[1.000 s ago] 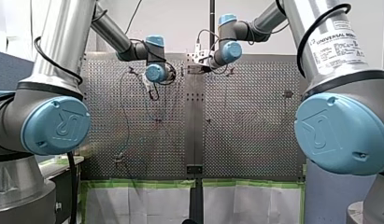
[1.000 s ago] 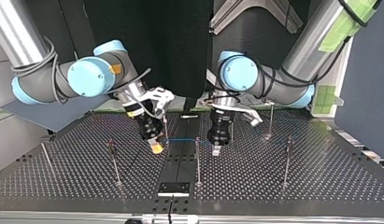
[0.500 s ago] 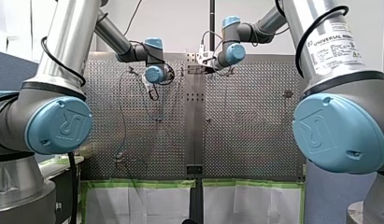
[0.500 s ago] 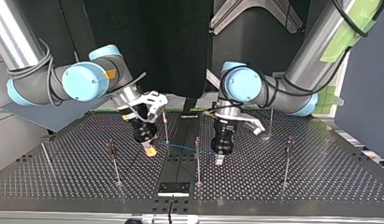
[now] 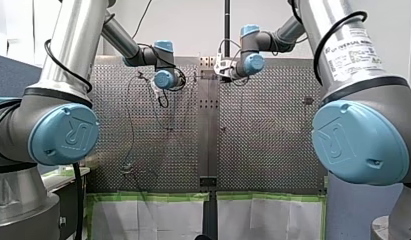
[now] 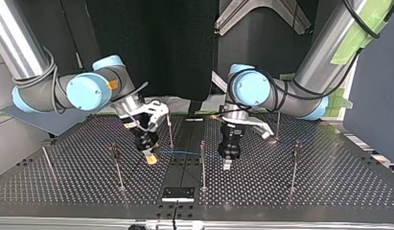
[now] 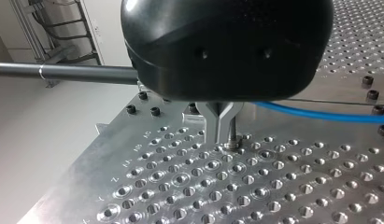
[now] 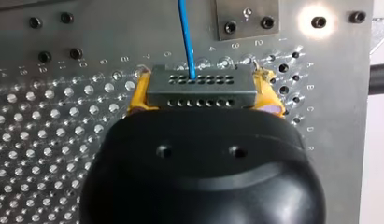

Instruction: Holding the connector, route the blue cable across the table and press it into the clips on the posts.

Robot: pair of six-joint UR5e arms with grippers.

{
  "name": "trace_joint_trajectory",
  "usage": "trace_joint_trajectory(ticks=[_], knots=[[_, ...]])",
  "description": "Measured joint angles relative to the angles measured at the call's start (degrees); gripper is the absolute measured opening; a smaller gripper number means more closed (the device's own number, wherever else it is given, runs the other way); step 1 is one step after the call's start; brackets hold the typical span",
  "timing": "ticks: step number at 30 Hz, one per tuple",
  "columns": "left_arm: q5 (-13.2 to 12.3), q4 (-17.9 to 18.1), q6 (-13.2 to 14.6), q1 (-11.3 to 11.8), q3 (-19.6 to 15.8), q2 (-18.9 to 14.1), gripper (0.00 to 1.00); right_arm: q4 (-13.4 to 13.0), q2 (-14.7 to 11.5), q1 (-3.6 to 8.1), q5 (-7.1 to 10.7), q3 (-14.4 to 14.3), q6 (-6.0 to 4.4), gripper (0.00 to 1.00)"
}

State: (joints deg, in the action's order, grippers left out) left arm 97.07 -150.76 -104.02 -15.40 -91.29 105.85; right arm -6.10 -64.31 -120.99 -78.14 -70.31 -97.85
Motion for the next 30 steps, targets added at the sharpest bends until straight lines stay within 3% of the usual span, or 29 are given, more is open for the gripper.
trace_joint_trajectory(ticks=[3, 5, 6, 7, 8, 9, 11, 12, 13, 22, 30], knots=[[0.01, -0.11, 0.15, -0.06, 0.0, 0.0, 0.05, -0.16, 0.83, 0.13, 0.28, 0.77, -0.05, 0.0], [0.05, -0.15, 0.21, -0.18, 0.0, 0.0, 0.31, -0.19, 1.17, 0.15, 0.47, 1.18, -0.02, 0.0], [0.1, -0.19, 0.24, -0.25, 0.0, 0.0, 0.31, -0.19, 1.3, 0.16, 0.59, 1.39, 0.03, 0.0], [0.22, -0.27, 0.26, -0.32, 0.0, 0.0, 0.42, -0.17, 1.36, 0.16, 0.67, 1.53, 0.06, 0.0], [0.52, -0.49, 0.29, -0.4, 0.0, -0.01, 0.67, -0.14, 1.39, 0.18, 0.73, 1.68, 0.09, 0.0], [0.83, -0.72, 0.36, -0.47, 0.0, -0.02, 0.67, -0.09, 1.41, 0.21, 0.78, 1.83, 0.1, 0.0], [1.66, -1.44, 0.8, -0.67, -0.01, -0.02, 0.93, -0.03, 1.38, 0.27, 0.84, 2.02, 0.1, 0.0], [2.05, -1.8, 1.07, -0.76, -0.01, -0.03, 0.93, -0.01, 1.33, 0.34, 0.85, 2.1, 0.09, 0.0], [2.43, -2.18, 1.38, -0.86, -0.01, -0.04, 1.0, 0.0, 1.27, 0.4, 0.85, 2.14, 0.08, 0.0], [6.01, -5.96, 3.21, -2.28, -0.05, -1.84, 1.0, 0.16, 0.99, 0.65, 0.88, 2.22, -0.04, 0.0], [6.46, -9.58, 3.04, -4.74, -2.07, -5.35, 1.0, 0.33, 0.91, 0.69, 0.91, 2.23, -0.08, 0.0]])
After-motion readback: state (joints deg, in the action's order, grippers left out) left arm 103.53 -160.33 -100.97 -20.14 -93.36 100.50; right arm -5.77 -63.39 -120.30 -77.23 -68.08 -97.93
